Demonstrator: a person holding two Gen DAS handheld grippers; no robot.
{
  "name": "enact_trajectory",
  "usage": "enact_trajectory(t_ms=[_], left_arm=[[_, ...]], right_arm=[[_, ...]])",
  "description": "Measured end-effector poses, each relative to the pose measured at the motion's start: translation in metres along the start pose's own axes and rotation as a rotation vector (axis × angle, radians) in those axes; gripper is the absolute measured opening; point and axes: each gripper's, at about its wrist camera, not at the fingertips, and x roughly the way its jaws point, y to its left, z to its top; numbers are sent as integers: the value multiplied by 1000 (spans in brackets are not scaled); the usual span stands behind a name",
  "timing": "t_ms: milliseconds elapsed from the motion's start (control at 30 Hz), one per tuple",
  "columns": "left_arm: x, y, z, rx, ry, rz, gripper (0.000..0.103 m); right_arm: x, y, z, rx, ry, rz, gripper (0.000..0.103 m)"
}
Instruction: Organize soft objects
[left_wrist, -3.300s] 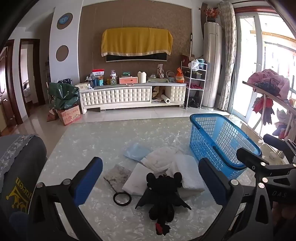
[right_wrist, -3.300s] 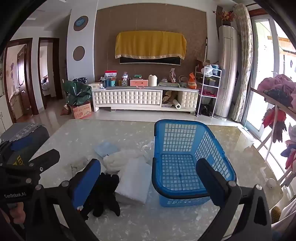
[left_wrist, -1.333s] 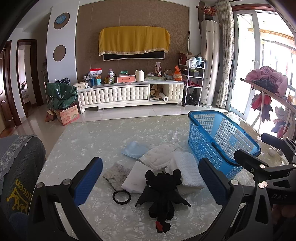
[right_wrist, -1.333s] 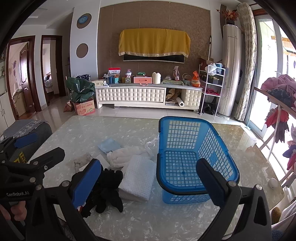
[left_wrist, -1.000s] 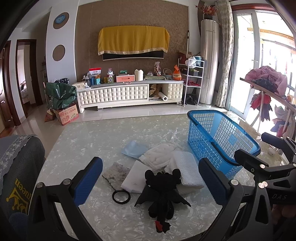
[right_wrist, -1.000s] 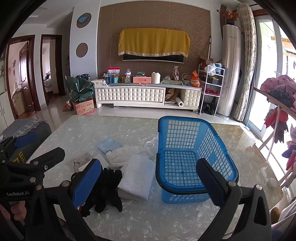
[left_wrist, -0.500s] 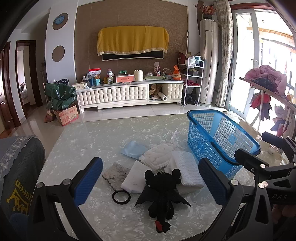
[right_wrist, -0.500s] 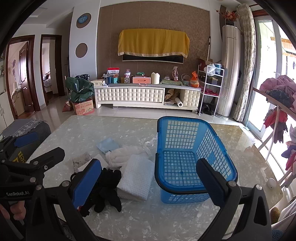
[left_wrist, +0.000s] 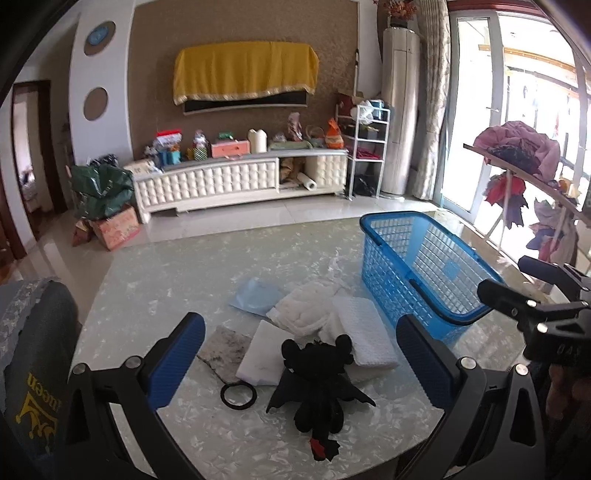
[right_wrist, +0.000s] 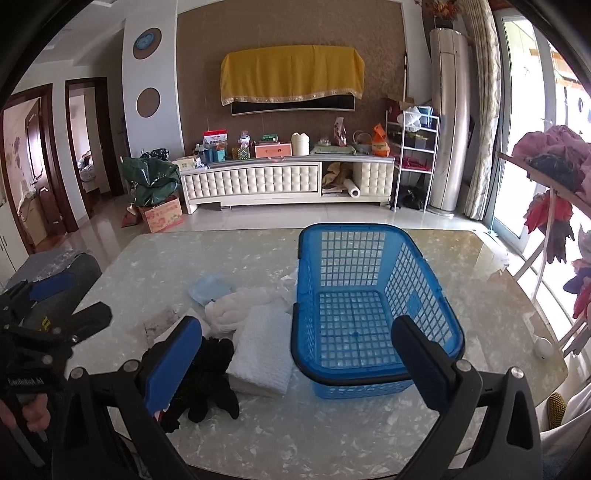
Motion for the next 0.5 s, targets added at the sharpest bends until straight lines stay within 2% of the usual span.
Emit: enact_trajectory(t_ms=[133, 500], left_arm=[[6, 3, 9, 91, 31, 18, 103], [31, 39, 39, 209, 186, -50, 103]], right_arm=[[1, -10, 7, 3, 21, -9, 103], [27, -11, 29, -52, 133, 10, 103]])
